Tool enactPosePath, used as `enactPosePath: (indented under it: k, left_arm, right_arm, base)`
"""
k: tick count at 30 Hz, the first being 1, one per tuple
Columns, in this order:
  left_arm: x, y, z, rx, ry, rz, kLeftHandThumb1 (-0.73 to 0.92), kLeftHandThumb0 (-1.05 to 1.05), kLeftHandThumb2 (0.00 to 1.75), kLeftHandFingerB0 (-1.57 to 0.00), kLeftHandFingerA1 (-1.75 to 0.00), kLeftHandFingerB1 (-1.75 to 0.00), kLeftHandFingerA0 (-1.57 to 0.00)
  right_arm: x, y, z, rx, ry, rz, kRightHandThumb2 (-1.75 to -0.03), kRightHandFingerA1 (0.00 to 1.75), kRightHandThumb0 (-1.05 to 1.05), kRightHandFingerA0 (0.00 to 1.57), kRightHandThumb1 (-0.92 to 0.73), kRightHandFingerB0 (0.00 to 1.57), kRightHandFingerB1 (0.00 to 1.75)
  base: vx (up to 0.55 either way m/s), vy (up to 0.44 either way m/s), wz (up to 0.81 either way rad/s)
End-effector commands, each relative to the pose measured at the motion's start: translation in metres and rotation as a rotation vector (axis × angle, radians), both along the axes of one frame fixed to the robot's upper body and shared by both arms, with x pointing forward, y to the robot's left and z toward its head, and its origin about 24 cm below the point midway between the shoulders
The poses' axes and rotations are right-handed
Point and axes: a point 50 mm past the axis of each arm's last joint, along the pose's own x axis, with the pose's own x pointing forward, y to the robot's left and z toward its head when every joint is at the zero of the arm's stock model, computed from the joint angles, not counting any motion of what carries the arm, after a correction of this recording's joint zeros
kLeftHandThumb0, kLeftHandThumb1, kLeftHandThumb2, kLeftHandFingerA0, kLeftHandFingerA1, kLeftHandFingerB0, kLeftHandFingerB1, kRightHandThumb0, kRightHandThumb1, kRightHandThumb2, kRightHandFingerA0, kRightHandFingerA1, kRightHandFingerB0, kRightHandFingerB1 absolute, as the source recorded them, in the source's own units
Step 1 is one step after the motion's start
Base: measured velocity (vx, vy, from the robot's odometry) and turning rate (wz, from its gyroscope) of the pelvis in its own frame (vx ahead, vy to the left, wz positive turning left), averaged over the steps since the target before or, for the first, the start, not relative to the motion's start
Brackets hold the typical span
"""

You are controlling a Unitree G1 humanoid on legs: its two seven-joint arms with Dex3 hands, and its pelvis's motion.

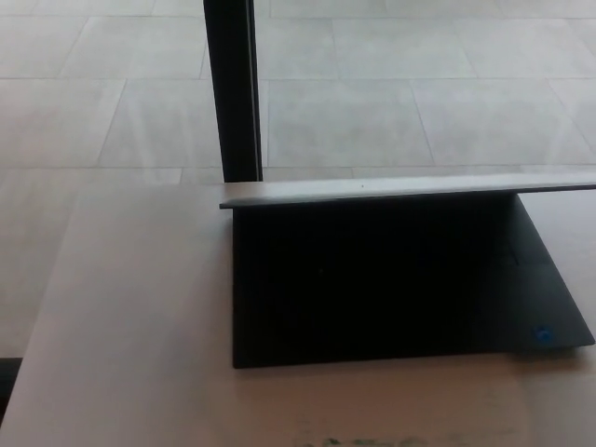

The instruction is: The robot uses its right hand to push down on the lid of a laptop kept in the middle of the desk to close it

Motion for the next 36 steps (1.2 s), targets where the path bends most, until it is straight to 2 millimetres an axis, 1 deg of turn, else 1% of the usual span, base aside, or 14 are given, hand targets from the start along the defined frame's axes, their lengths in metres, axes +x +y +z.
enactPosePath:
  k: [1,3,4,11,12,13,16,17,20,21,24,25,27,36]
  left_arm:
    - [-0.006,0.013,0.01,-0.01,-0.066,0.041,0.59,-1.05,1.14,-0.16,-0.5,-0.42,-0.25]
    - [-0.006,0.013,0.011,-0.012,-0.068,0.035,0.59,-1.05,1.14,-0.17,-0.51,-0.43,-0.25]
    - [-0.007,0.014,0.01,-0.006,-0.061,0.03,0.83,-1.05,0.72,-0.22,-0.44,-0.35,-0.31]
    - [-0.005,0.014,0.012,0.01,-0.048,0.028,0.83,-1.05,0.73,-0.22,-0.43,-0.34,-0.31]
    - [-0.004,0.015,0.012,0.008,-0.053,0.027,0.58,-1.05,1.14,-0.17,-0.5,-0.42,-0.25]
    - [-0.003,0.015,0.012,0.001,-0.057,0.035,0.81,-1.05,0.73,-0.22,-0.43,-0.34,-0.3]
    - [-0.003,0.015,0.013,-0.004,-0.062,0.036,0.58,-1.05,1.13,-0.17,-0.5,-0.42,-0.25]
    - [-0.002,0.014,0.012,-0.007,-0.061,0.044,0.83,-1.05,0.72,-0.23,-0.42,-0.34,-0.31]
    - [-0.002,0.015,0.013,-0.002,-0.062,0.036,0.57,-1.05,1.13,-0.18,-0.5,-0.42,-0.26]
    - [-0.002,0.015,0.013,0.001,-0.058,0.035,0.83,-1.05,0.73,-0.23,-0.43,-0.34,-0.31]
    - [-0.001,0.015,0.014,0.005,-0.058,0.031,0.85,-1.05,0.71,-0.23,-0.44,-0.34,-0.33]
    - [-0.001,0.015,0.014,0.006,-0.059,0.029,0.59,-1.05,1.15,-0.16,-0.5,-0.42,-0.25]
    - [0.0,0.015,0.014,0.008,-0.056,0.027,0.82,-1.05,0.73,-0.22,-0.43,-0.34,-0.31]
    - [0.001,0.016,0.016,0.012,-0.061,0.026,0.83,-1.05,0.73,-0.23,-0.43,-0.35,-0.31]
  right_arm:
    - [0.02,0.057,-0.018,-0.633,0.136,0.148,-0.74,0.45,-0.93,0.14,-0.92,0.25,0.32]
    - [0.023,0.064,-0.03,-0.694,0.205,0.162,-0.74,0.47,-0.92,0.14,-0.92,0.24,0.33]
    - [0.025,0.067,-0.038,-0.753,0.239,0.177,-0.74,0.47,-0.92,0.11,-0.92,0.2,0.31]
    - [0.029,0.073,-0.076,-0.954,0.327,0.204,-0.72,0.53,-0.91,0.14,-0.92,0.24,0.36]
    - [0.03,0.074,-0.079,-0.98,0.333,0.206,-0.71,0.53,-0.9,0.15,-0.92,0.25,0.35]
    - [0.031,0.074,-0.083,-1.004,0.339,0.206,-0.71,0.53,-0.9,0.16,-0.92,0.25,0.35]
    - [0.032,0.07,-0.094,-1.046,0.355,0.198,-0.7,0.53,-0.91,0.16,-0.92,0.27,0.35]
    - [0.032,0.068,-0.099,-1.061,0.379,0.191,-0.7,0.55,-0.9,0.16,-0.92,0.26,0.36]
    - [0.028,0.061,-0.117,-1.056,0.442,0.19,-0.69,0.53,-0.85,0.19,-0.92,0.27,0.34]
    - [0.023,0.058,-0.129,-1.083,0.467,0.196,-0.7,0.54,-0.85,0.21,-0.92,0.26,0.34]
    - [0.019,0.055,-0.141,-1.089,0.494,0.204,-0.7,0.54,-0.86,0.22,-0.92,0.26,0.34]
    - [0.017,0.052,-0.148,-1.091,0.514,0.209,-0.71,0.53,-0.86,0.23,-0.92,0.25,0.32]
    - [0.01,0.046,-0.162,-1.113,0.554,0.211,-0.71,0.54,-0.86,0.23,-0.92,0.25,0.34]
    - [-0.011,0.025,-0.2,-1.162,0.686,0.211,-0.73,0.54,-0.88,0.24,-0.92,0.24,0.35]
  base:
    - [0.0,0.0,0.0]
    - [0.0,0.0,0.0]
    - [0.0,0.0,0.0]
    - [0.0,0.0,0.0]
    - [0.0,0.0,0.0]
    - [0.0,0.0,0.0]
    - [0.0,0.0,0.0]
    - [0.0,0.0,0.0]
    - [0.0,0.0,0.0]
    - [0.0,0.0,0.0]
    - [0.0,0.0,0.0]
    - [0.0,0.0,0.0]
    - [0.0,0.0,0.0]
    - [0.0,0.0,0.0]
